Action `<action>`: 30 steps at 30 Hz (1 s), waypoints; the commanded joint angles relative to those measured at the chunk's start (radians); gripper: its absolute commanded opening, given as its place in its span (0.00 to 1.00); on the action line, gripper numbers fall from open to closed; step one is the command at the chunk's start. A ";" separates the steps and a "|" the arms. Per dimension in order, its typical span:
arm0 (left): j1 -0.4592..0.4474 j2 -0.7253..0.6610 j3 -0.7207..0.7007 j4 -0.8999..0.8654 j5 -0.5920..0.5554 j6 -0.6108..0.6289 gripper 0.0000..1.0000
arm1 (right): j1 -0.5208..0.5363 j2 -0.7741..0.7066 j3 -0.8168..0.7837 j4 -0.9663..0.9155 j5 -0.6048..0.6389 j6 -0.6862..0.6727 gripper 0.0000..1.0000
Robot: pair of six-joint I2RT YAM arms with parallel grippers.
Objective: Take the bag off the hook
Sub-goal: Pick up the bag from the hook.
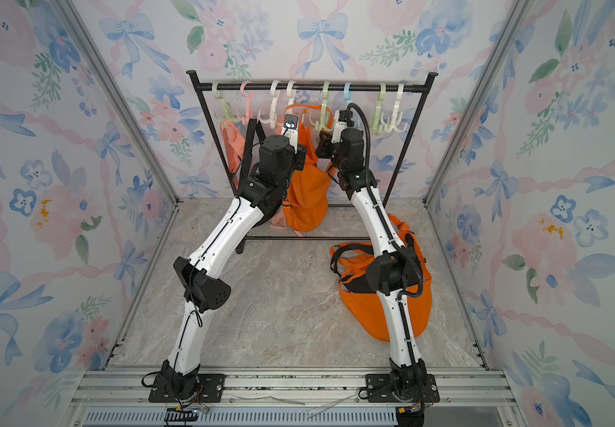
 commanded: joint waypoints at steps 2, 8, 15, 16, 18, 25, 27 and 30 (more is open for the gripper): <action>0.020 0.021 -0.009 -0.018 0.000 -0.040 0.00 | -0.103 -0.016 -0.026 -0.124 -0.045 0.137 0.00; 0.057 0.005 -0.030 -0.070 0.009 -0.085 0.00 | -0.128 -0.110 -0.230 -0.116 -0.086 0.105 0.00; 0.057 -0.043 -0.082 -0.072 0.012 -0.088 0.00 | -0.117 -0.212 -0.403 -0.030 -0.094 0.093 0.00; 0.054 -0.048 -0.083 -0.072 0.012 -0.088 0.00 | -0.113 -0.218 -0.402 -0.036 -0.093 0.089 0.00; 0.043 -0.058 -0.086 -0.073 0.012 -0.082 0.00 | -0.101 -0.232 -0.403 -0.044 -0.092 0.072 0.00; -0.009 -0.088 -0.057 -0.072 0.005 -0.051 0.00 | -0.059 -0.257 -0.365 -0.056 -0.082 0.055 0.00; -0.031 -0.097 -0.041 -0.071 0.000 -0.040 0.00 | -0.046 -0.250 -0.338 -0.054 -0.080 0.061 0.00; -0.052 -0.099 -0.028 -0.071 -0.007 -0.022 0.00 | -0.023 -0.215 -0.268 -0.074 -0.070 0.057 0.00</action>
